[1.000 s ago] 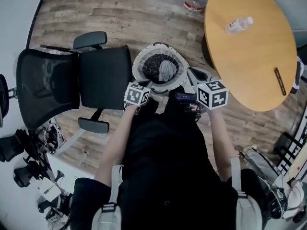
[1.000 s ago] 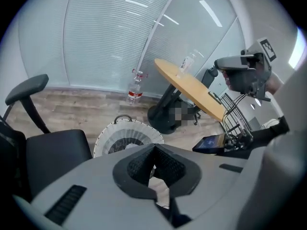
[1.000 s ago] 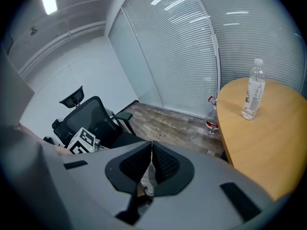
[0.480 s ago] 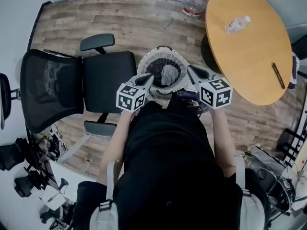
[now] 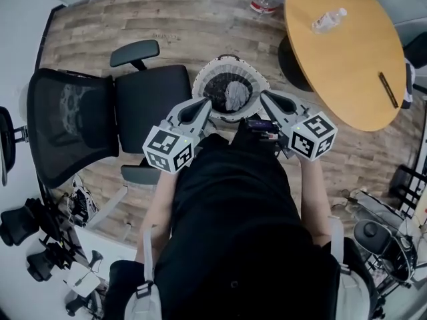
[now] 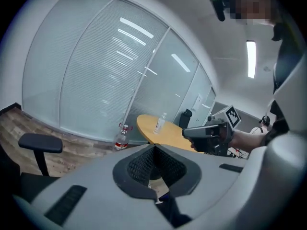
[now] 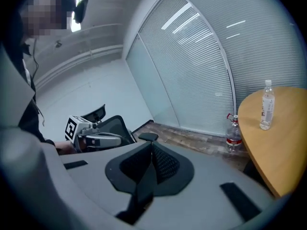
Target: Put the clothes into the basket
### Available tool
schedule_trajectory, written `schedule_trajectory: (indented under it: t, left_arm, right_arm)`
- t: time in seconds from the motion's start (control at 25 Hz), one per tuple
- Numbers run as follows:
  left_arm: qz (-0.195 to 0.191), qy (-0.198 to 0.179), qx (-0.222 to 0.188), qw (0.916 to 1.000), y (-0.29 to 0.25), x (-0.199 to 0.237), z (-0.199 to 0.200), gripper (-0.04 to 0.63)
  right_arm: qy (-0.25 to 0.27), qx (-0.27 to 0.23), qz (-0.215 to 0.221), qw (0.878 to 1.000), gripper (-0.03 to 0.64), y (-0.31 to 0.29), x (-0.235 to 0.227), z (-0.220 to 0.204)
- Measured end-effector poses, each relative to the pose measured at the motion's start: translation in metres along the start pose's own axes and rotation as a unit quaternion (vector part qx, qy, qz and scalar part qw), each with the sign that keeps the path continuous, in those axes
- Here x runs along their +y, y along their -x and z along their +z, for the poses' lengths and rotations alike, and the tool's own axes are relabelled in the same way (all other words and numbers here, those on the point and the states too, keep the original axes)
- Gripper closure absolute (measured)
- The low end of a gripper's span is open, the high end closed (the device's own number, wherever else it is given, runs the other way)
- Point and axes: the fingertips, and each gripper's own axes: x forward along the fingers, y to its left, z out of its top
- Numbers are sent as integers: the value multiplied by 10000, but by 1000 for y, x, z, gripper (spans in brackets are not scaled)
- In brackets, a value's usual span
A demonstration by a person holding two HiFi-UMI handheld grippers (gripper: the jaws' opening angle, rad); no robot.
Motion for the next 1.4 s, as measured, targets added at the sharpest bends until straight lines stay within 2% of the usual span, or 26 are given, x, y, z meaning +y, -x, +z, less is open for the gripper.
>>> schedule_trajectory:
  t: [0.08, 0.2, 0.4, 0.96, 1.4]
  left_arm:
    - [-116, -144, -174, 9997, 3, -9, 6, 583]
    - [-271, -308, -303, 9987, 8, -18, 11, 583]
    - [-417, -388, -509, 9971, 14, -25, 19, 583]
    - [-530, -439, -577, 9960, 7, -31, 22, 583]
    - [-545, -465, -576, 9958, 5, -39, 20, 583]
  right_arm:
    - [-1, -182, 253, 9995, 598, 6, 11, 4]
    - [271, -304, 468, 9981, 600, 12, 27, 9]
    - [434, -494, 695, 9954, 600, 17, 45, 17]
    - [643, -655, 564, 9942, 600, 25, 47, 28]
    - [815, -576, 596, 9932, 600, 30, 49, 24]
